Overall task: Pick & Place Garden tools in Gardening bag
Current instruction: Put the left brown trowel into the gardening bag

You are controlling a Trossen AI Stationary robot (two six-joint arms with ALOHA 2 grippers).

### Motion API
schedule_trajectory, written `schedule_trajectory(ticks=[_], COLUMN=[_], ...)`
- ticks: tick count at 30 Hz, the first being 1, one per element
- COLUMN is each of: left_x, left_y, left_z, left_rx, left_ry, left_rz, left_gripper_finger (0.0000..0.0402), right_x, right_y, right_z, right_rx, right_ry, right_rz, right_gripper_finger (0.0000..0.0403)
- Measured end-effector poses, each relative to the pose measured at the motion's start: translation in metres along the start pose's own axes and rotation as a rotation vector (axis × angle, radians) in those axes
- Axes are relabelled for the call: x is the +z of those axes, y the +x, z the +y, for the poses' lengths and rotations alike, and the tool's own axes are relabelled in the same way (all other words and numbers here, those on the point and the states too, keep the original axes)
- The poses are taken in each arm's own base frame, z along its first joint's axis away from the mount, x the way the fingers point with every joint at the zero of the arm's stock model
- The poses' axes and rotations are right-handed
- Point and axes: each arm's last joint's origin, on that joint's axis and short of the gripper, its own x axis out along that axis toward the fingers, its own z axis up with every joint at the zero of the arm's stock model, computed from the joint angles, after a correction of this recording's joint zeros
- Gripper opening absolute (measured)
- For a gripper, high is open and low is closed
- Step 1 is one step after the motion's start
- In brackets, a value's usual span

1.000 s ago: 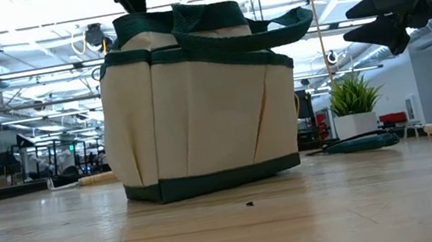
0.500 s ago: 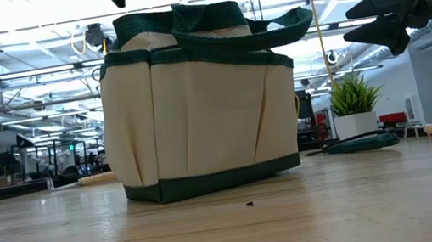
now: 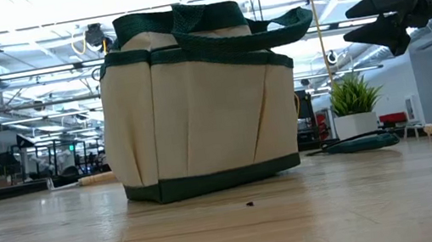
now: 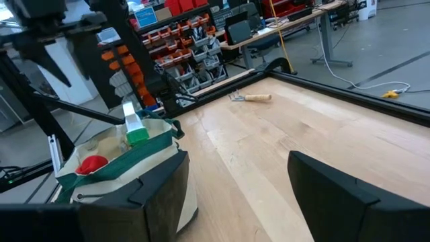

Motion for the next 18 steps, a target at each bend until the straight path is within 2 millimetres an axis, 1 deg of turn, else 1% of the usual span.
schedule_trajectory(ticks=[4,8,11,18], left_x=[-0.014,-0.035,-0.055,-0.105], left_y=[0.007,0.016,0.023,0.035], left_z=[-0.008,-0.019,-0.027,-0.043], left_rx=[0.018,0.034,0.055,0.114], left_ry=[-0.03,-0.054,-0.095,-0.184], left_rz=[0.026,0.081,0.132,0.179], left_gripper_finger=[0.0143,0.0143,0.0143,0.0143], right_x=[0.0,0.0,0.0,0.0], right_y=[0.0,0.0,0.0,0.0], right_z=[0.0,0.0,0.0,0.0], right_rx=[0.0,0.0,0.0,0.0], right_ry=[0.0,-0.002,-0.002,-0.003], right_rz=[0.0,0.0,0.0,0.0], right_gripper_finger=[0.0249,0.0249,0.0249,0.0249])
